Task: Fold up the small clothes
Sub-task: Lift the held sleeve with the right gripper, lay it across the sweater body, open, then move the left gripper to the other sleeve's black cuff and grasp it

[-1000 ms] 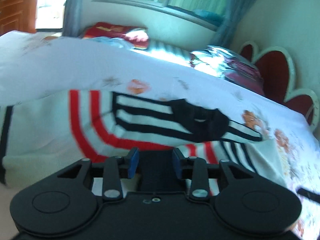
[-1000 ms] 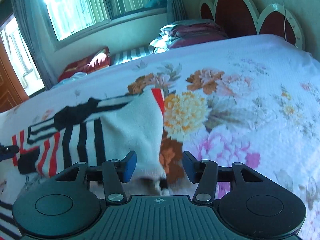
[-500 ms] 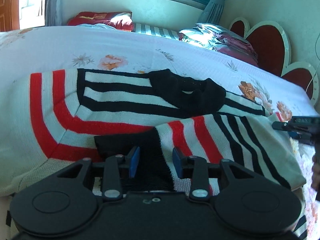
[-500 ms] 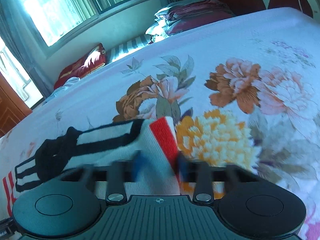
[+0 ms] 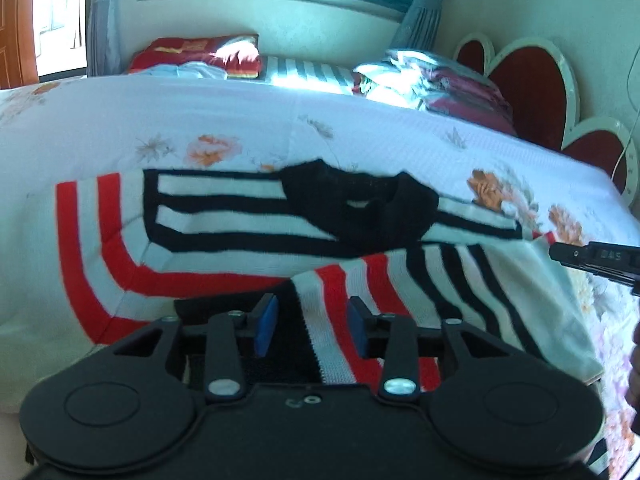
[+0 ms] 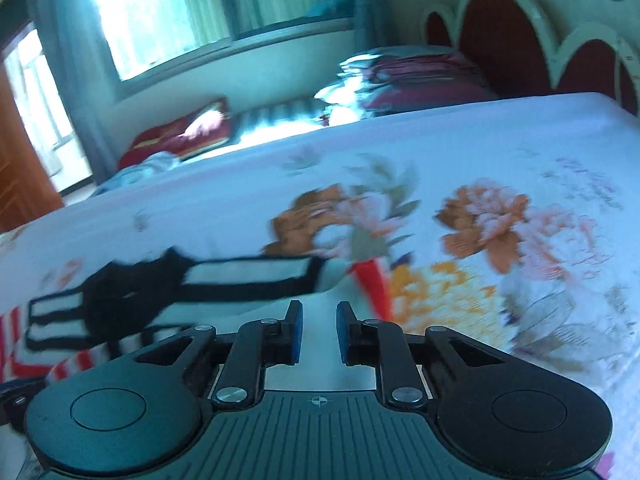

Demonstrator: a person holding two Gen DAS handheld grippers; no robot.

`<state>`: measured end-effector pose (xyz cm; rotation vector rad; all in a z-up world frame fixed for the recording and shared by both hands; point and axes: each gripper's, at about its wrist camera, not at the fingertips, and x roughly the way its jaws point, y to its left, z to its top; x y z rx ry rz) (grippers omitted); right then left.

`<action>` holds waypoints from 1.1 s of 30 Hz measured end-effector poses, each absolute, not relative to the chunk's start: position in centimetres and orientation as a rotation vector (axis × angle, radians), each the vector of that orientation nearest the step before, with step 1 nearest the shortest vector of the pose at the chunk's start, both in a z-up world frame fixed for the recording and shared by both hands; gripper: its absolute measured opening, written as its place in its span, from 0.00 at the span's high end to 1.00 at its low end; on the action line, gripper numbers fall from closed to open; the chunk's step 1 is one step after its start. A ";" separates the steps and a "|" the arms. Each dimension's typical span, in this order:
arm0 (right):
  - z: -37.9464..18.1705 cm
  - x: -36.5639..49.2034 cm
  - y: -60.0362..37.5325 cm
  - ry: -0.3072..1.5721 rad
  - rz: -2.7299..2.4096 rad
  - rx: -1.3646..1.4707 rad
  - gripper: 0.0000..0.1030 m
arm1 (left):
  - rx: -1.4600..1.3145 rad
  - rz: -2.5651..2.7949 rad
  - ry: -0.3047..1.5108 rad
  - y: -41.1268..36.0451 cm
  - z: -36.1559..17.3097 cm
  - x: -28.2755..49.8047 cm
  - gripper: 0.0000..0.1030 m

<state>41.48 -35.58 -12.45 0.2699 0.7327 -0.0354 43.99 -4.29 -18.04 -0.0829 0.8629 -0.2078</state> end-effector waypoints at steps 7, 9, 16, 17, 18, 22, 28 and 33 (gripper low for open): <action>-14.9 41.8 -31.7 0.810 -0.002 0.142 0.83 | -0.071 -0.193 0.897 -4.0 -19.0 44.4 0.60; -14.3 41.7 -31.5 0.808 -0.009 0.146 0.82 | -0.071 -0.195 0.903 -4.0 -19.0 44.4 0.60; -14.9 40.7 -28.4 0.841 0.061 0.099 0.80 | -0.038 -0.170 0.894 -4.7 -19.1 44.2 0.60; -15.1 40.5 -28.1 0.833 0.059 0.077 0.79 | -0.029 -0.165 0.893 -4.9 -19.1 44.1 0.60; -15.0 40.3 -28.0 0.834 0.054 0.068 0.79 | -0.022 -0.160 0.893 -5.1 -19.1 44.1 0.60; -13.5 39.3 -27.0 0.800 0.117 0.099 0.78 | -0.014 -0.137 0.895 -5.3 -18.8 43.9 0.56; -15.3 38.9 -23.9 0.817 0.144 0.011 0.65 | -0.020 -0.072 0.892 -4.6 -17.4 42.3 0.41; -14.2 38.6 -23.4 0.800 0.179 0.058 0.65 | -0.005 -0.023 0.873 -3.3 -16.1 41.0 0.36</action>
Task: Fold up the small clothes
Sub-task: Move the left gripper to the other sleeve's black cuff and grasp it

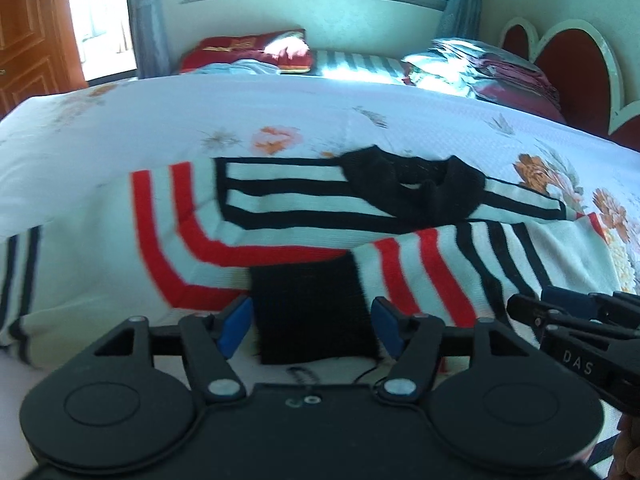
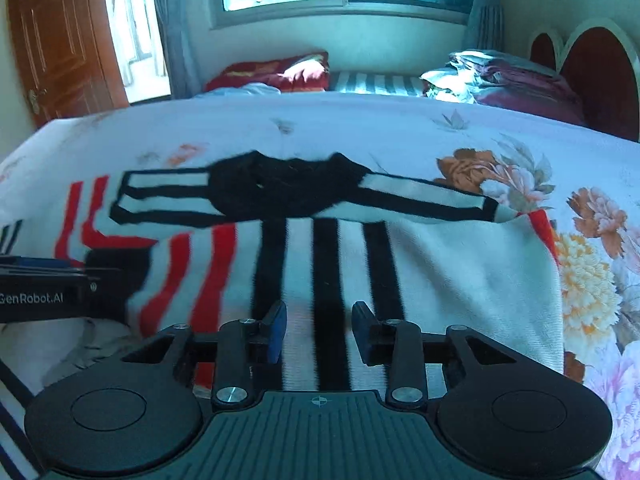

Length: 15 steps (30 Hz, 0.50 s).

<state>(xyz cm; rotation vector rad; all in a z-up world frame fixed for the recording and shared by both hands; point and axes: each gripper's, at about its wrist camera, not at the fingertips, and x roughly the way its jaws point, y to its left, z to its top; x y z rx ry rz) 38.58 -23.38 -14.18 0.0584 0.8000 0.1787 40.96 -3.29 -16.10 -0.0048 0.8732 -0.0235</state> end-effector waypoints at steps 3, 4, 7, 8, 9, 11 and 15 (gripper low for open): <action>-14.8 38.7 -22.0 0.833 0.181 0.040 0.62 | -0.014 -0.009 0.870 -2.1 -15.5 40.4 0.35; -15.1 38.7 -21.7 0.838 0.168 0.027 0.62 | -0.013 -0.008 0.874 -1.7 -15.3 40.3 0.35; -14.6 38.6 -21.1 0.841 0.152 0.021 0.61 | -0.019 -0.017 0.866 0.0 -14.7 39.6 0.30; -14.3 38.4 -21.0 0.835 0.155 0.041 0.61 | -0.024 -0.015 0.862 0.8 -14.5 39.4 0.29; -13.9 38.3 -20.8 0.824 0.155 0.057 0.61 | -0.036 -0.010 0.859 1.6 -14.4 39.1 0.29; -13.4 38.0 -19.9 0.813 0.156 0.059 0.61 | -0.077 0.007 0.861 3.7 -14.3 38.7 0.28; -13.0 37.7 -17.8 0.824 0.159 0.075 0.60 | -0.151 0.041 0.866 8.2 -14.0 37.9 0.28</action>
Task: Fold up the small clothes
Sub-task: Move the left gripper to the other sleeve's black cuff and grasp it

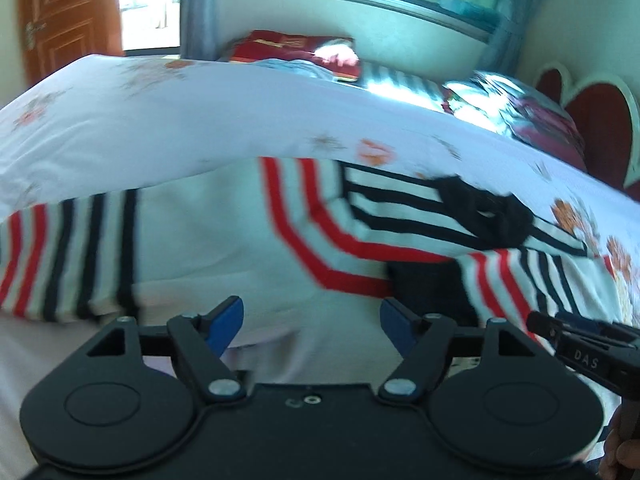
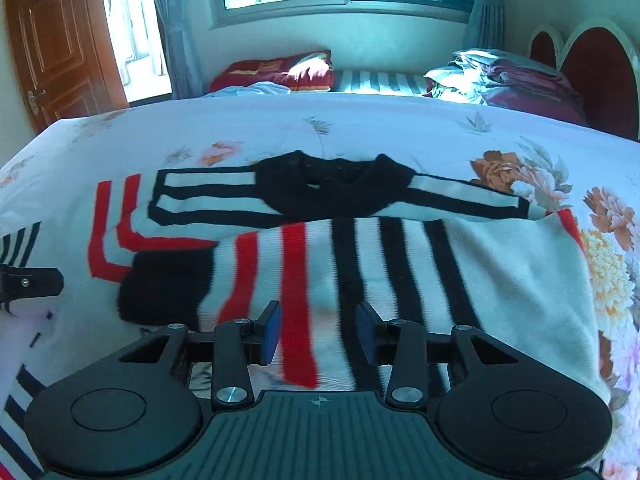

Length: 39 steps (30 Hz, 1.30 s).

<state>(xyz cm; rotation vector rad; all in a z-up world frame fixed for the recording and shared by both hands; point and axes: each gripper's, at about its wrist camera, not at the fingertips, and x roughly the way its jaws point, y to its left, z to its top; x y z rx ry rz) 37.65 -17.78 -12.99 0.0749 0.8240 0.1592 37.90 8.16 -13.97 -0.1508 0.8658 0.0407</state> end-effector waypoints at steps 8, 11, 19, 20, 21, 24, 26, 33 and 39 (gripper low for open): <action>-12.3 38.2 -13.0 0.804 0.174 0.064 0.60 | -0.212 0.159 0.869 17.4 -14.0 35.6 0.27; -12.2 38.8 -11.7 0.798 0.171 0.063 0.60 | -0.256 0.216 0.871 20.7 -14.2 34.7 0.27; -12.7 39.9 -9.3 0.806 0.170 0.043 0.59 | -0.418 0.365 0.878 28.1 -15.6 32.8 0.27; -12.7 40.0 -9.1 0.804 0.170 0.035 0.59 | -0.447 0.379 0.877 29.0 -15.8 32.6 0.27; -12.8 40.1 -8.9 0.802 0.167 0.028 0.59 | -0.478 0.387 0.876 29.7 -16.1 32.5 0.27; -13.0 40.4 -8.9 0.803 0.152 0.029 0.59 | -0.584 0.386 0.855 31.5 -16.7 32.2 0.26; -13.1 40.5 -9.0 0.808 0.144 0.027 0.59 | -0.642 0.377 0.837 32.3 -17.2 32.3 0.23; -13.5 40.9 -9.5 0.817 0.112 0.020 0.59 | -0.742 0.385 0.718 34.0 -18.2 33.4 0.24; -13.8 41.2 -10.4 0.814 0.072 0.032 0.59 | -0.797 0.440 0.661 36.1 -19.2 34.2 0.78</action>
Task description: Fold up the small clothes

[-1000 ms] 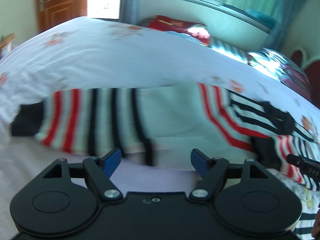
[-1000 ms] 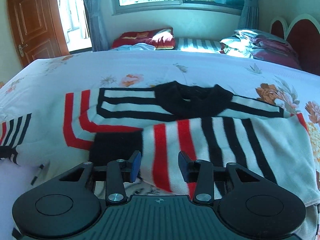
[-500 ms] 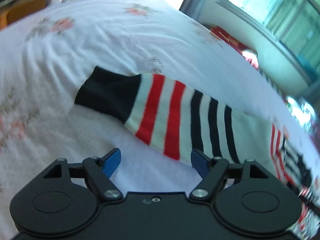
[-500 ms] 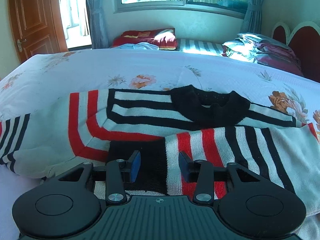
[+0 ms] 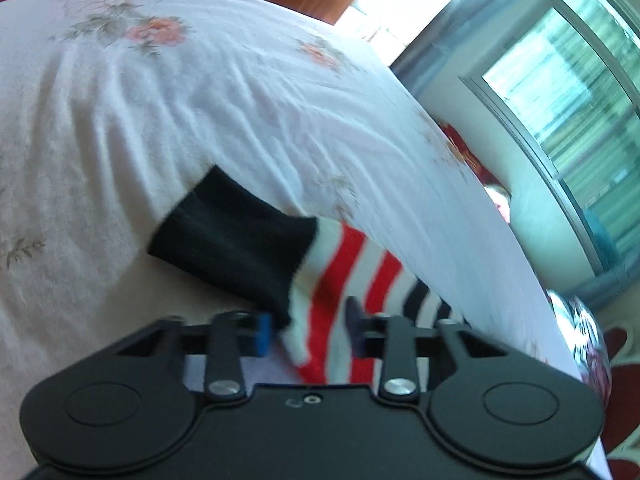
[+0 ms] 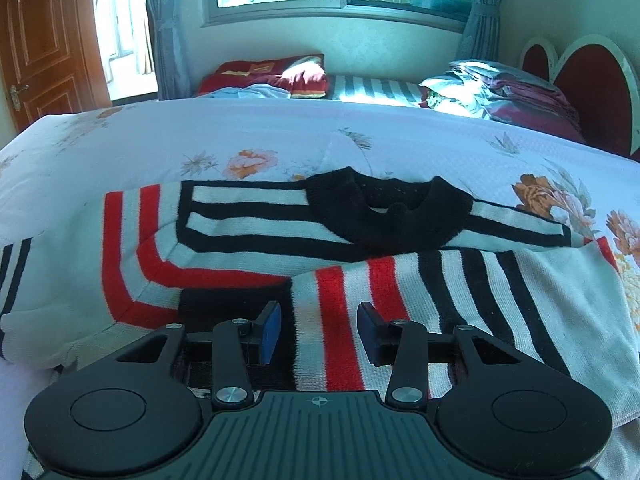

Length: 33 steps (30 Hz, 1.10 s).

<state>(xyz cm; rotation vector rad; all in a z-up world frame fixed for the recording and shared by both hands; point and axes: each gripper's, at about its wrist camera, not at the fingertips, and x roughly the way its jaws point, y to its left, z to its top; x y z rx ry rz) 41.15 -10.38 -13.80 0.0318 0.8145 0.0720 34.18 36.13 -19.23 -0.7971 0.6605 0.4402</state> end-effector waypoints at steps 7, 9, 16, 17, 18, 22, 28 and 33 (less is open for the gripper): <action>-14.6 41.4 -10.3 0.830 0.072 0.011 0.59 | -0.765 0.429 0.649 35.8 -18.8 34.1 0.95; -14.9 41.5 -10.3 0.831 0.060 -0.004 0.59 | -0.740 0.414 0.641 35.3 -18.3 34.3 0.94; -14.9 41.7 -10.9 0.840 0.080 0.015 0.57 | -0.635 0.296 0.590 31.6 -14.4 35.5 0.95; -14.7 41.6 -11.1 0.839 0.080 0.025 0.57 | -0.613 0.266 0.585 30.7 -13.8 35.8 0.95; -14.7 41.5 -11.3 0.839 0.081 0.034 0.57 | -0.598 0.234 0.580 29.7 -13.1 36.3 0.95; -14.0 40.9 -12.2 0.827 0.077 0.062 0.57 | -0.533 0.082 0.576 24.4 -11.0 38.1 0.95; -12.7 39.7 -14.9 0.791 0.053 0.090 0.57 | -0.426 -0.181 0.621 13.7 -10.0 40.9 0.95; -12.4 38.6 -18.4 0.788 0.017 0.125 0.57 | -0.341 -0.350 0.708 5.1 -12.1 42.9 0.95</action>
